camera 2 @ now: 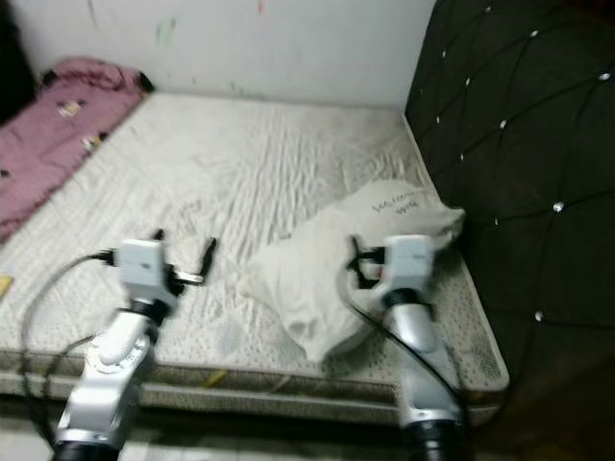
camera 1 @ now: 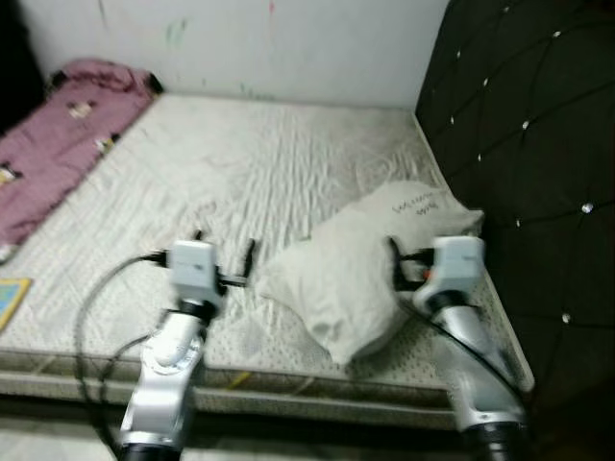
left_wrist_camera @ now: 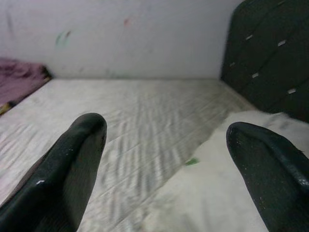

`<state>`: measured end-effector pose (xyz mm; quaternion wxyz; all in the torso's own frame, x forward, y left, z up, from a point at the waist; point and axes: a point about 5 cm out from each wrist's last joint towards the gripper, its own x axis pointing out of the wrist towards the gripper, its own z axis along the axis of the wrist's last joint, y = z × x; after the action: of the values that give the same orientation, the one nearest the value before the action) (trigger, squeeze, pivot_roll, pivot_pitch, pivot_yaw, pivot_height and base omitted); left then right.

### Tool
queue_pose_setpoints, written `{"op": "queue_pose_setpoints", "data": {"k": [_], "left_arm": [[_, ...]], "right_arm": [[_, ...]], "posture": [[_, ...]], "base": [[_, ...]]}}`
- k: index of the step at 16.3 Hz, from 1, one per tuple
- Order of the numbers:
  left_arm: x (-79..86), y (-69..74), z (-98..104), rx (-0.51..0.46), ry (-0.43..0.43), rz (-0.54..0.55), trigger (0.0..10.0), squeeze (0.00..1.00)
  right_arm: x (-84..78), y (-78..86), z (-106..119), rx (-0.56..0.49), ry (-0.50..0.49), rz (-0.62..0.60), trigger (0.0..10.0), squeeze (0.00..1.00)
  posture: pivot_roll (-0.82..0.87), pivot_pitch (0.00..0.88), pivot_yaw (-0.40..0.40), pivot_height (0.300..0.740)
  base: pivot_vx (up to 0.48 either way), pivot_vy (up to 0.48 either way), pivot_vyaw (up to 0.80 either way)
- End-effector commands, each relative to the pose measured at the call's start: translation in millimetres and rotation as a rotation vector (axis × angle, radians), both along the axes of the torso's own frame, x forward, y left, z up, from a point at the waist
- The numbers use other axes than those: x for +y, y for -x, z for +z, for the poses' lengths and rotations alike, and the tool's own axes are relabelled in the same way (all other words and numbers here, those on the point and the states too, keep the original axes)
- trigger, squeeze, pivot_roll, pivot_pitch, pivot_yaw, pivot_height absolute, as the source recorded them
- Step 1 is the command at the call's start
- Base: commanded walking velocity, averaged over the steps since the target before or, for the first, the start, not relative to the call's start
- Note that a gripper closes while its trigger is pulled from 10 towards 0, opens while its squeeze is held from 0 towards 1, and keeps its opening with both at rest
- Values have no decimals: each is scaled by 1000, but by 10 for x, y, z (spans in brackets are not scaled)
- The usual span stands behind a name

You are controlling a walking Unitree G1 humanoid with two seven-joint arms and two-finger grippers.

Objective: Clean up the room

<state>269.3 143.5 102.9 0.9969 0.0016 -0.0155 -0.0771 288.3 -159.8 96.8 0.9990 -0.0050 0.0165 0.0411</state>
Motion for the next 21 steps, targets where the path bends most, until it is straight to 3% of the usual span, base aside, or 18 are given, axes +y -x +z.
{"op": "queue_pose_setpoints", "data": {"k": [1, 4, 12, 21], "left_arm": [[-21, -14, -11, 15, -5, -1, 10000, 0], [-17, -17, -18, 20, -7, 8, 10000, 0], [-30, -19, -17, 17, 8, 10, 10000, 0], [-54, -13, 21, -8, 12, -18, 10000, 0]], "right_arm": [[-34, -20, 52, -17, 9, -7, 10000, 0], [-37, -19, 44, -12, 9, -7, 10000, 0], [-54, -27, 24, 1, 13, -7, 10000, 0], [-45, -31, 34, -3, 9, -2, 10000, 0]], "posture": [[-7, 0, -22, 740], [-6, 0, -23, 740], [-6, 0, -28, 740], [-6, 0, -27, 740]], "base": [[0, 0, 0], [0, 0, 0], [0, 0, -800], [0, 0, 0]]}}
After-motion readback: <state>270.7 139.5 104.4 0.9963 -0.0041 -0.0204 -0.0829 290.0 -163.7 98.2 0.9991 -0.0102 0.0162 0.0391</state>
